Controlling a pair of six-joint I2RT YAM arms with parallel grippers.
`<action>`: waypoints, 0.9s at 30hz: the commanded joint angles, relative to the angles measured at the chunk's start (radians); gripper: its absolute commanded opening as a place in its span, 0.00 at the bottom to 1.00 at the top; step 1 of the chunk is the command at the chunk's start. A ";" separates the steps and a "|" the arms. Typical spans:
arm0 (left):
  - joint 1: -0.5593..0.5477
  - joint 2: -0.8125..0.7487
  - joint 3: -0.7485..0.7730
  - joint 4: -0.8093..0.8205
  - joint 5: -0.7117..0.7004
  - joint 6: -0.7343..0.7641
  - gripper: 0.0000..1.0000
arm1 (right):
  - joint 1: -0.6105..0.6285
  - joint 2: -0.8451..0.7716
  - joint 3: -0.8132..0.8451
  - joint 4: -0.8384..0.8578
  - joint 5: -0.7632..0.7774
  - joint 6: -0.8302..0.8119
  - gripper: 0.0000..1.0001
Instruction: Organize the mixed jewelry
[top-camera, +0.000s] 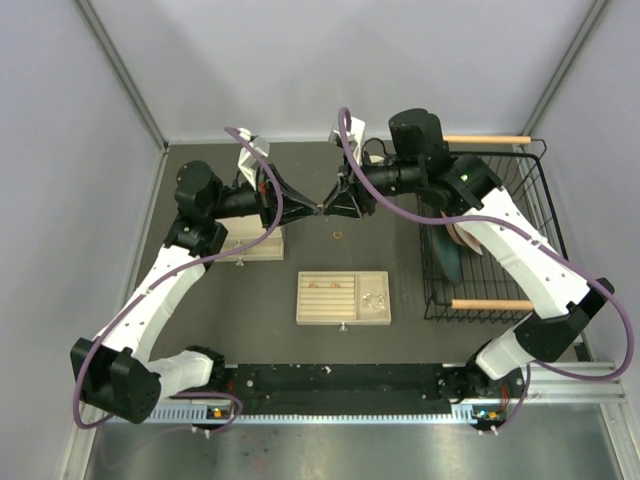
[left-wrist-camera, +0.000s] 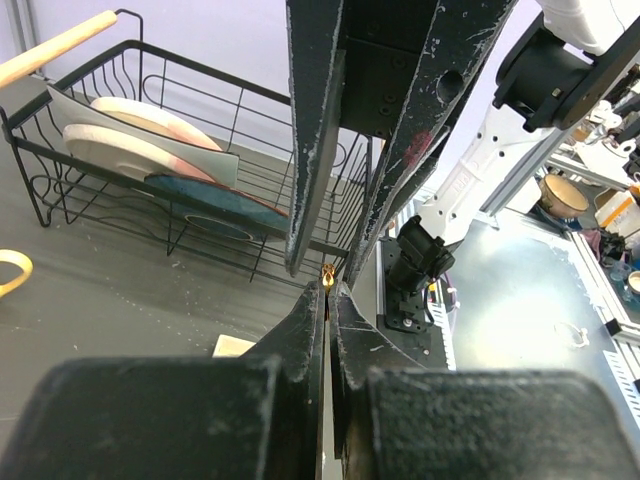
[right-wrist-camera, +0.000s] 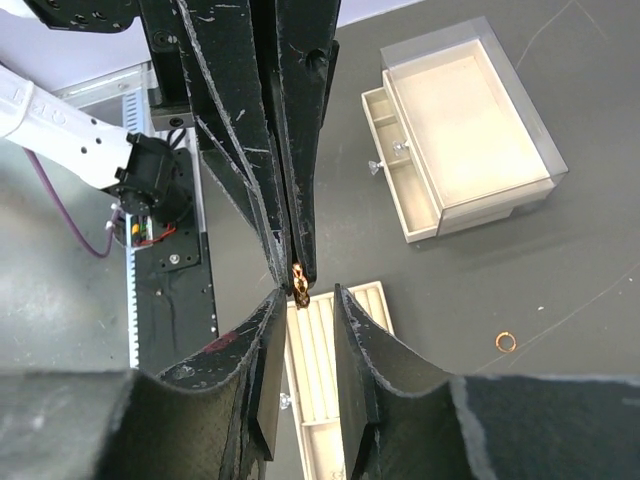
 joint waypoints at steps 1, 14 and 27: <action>-0.016 -0.029 -0.008 0.053 0.016 -0.007 0.00 | 0.000 0.005 0.052 0.026 -0.029 -0.006 0.24; -0.028 -0.037 -0.019 0.013 -0.009 0.035 0.00 | 0.008 0.002 0.056 0.025 -0.012 -0.017 0.00; -0.004 -0.111 -0.004 -0.229 -0.172 0.260 0.65 | 0.006 -0.060 -0.017 0.014 0.115 -0.072 0.00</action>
